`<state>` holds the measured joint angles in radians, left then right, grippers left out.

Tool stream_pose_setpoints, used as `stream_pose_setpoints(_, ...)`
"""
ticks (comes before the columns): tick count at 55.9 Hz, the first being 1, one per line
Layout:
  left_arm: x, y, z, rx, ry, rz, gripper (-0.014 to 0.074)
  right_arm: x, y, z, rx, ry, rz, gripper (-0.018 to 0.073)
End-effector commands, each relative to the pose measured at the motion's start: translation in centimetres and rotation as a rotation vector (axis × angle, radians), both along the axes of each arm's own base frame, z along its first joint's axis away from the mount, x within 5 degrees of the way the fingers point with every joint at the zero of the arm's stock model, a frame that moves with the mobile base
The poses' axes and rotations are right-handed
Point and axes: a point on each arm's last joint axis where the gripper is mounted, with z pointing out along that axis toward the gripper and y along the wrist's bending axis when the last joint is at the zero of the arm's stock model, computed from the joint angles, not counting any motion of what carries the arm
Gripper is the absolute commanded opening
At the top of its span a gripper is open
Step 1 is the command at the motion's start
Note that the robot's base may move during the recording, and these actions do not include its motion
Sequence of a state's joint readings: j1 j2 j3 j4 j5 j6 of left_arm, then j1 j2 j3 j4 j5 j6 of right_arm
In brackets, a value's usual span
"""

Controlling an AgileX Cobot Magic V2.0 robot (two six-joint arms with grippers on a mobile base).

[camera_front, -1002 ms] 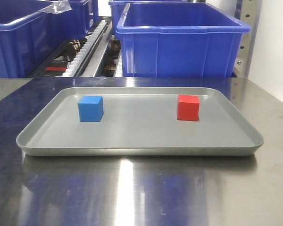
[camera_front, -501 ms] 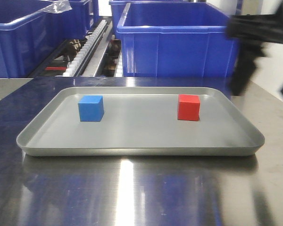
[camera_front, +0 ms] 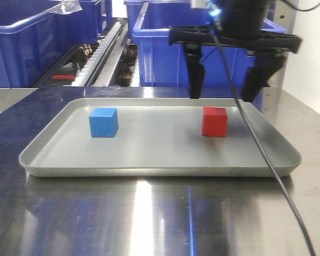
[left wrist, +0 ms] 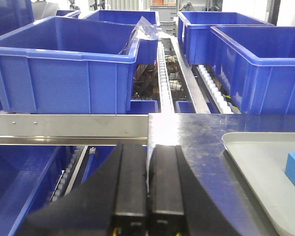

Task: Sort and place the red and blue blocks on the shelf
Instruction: 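Lower the right gripper onto the red cube and close it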

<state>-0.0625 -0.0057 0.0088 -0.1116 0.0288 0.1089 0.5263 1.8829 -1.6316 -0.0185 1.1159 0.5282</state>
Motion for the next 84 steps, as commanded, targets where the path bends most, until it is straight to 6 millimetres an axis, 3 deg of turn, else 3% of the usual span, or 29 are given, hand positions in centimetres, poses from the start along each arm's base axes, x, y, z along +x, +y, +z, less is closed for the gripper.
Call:
stream_pose_setpoints(1,-0.1,0.1,0.0,-0.015,-0.08,0.011,0.008,0.4,0.1,3.2,0.028,-0.074,-0.008,0.0603)
stream_pose_setpoints(57,-0.1,0.1,0.0,-0.015,-0.08,0.011,0.008,2.3,0.6,-2.1,-0.001,0.003,-0.028,0.0603)
stream_pose_setpoints(68,-0.1,0.1,0.0,-0.015,-0.08,0.011,0.008,2.3,0.6,-2.2,-0.001,0.006,-0.028,0.0601)
stream_pose_setpoints(84,-0.1,0.1,0.0,-0.015,-0.08,0.011,0.008,2.3,0.7,-2.0,0.008,-0.005,-0.028,0.0378)
